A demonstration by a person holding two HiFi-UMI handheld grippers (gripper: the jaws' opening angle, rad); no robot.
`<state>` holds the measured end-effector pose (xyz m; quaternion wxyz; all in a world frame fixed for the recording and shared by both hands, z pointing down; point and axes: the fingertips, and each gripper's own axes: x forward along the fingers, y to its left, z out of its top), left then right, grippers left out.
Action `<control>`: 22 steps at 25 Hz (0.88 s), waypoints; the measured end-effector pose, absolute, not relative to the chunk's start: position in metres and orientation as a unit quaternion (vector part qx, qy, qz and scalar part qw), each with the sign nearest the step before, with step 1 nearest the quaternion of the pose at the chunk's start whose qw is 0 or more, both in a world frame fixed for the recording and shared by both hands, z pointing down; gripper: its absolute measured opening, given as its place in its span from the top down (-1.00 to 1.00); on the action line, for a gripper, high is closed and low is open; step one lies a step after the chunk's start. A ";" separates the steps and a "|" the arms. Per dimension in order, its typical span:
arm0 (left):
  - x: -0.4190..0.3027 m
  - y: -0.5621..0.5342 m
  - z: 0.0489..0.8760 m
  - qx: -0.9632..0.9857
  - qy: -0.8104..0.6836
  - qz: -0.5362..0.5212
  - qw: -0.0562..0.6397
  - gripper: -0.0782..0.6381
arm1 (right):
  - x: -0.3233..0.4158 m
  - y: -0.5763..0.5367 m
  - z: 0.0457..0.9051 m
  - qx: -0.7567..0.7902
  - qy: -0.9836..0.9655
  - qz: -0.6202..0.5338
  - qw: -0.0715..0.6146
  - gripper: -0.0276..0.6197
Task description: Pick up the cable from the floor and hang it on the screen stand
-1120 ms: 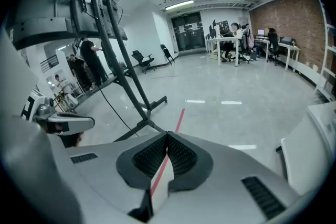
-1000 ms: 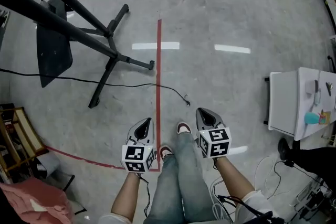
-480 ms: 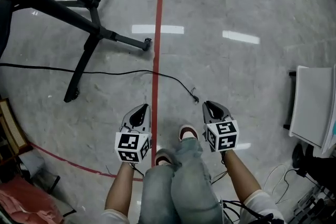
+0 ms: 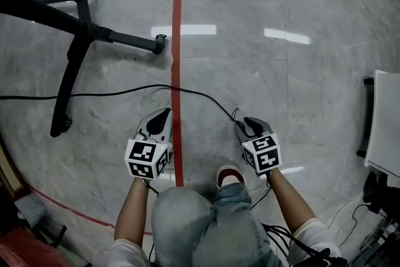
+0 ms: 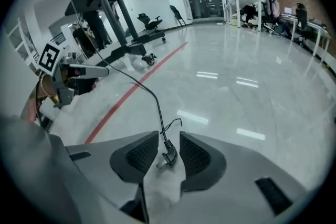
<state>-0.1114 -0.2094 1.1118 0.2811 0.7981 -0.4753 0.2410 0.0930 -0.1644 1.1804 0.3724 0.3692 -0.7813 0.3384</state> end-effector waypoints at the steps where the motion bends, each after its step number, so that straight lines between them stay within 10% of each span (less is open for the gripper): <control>1: -0.110 -0.212 1.117 0.799 -0.473 0.243 0.279 0.77 | 0.093 -0.161 1.188 0.360 -0.780 0.338 0.383 0.55; 15: -0.119 -0.213 1.138 0.808 -0.427 0.322 0.246 0.68 | 0.095 -0.146 1.212 0.336 -0.751 0.329 0.464 0.57; 22: -0.151 -0.220 1.161 0.775 -0.329 0.536 0.068 0.41 | 0.097 -0.148 1.211 0.320 -0.750 0.332 0.475 0.57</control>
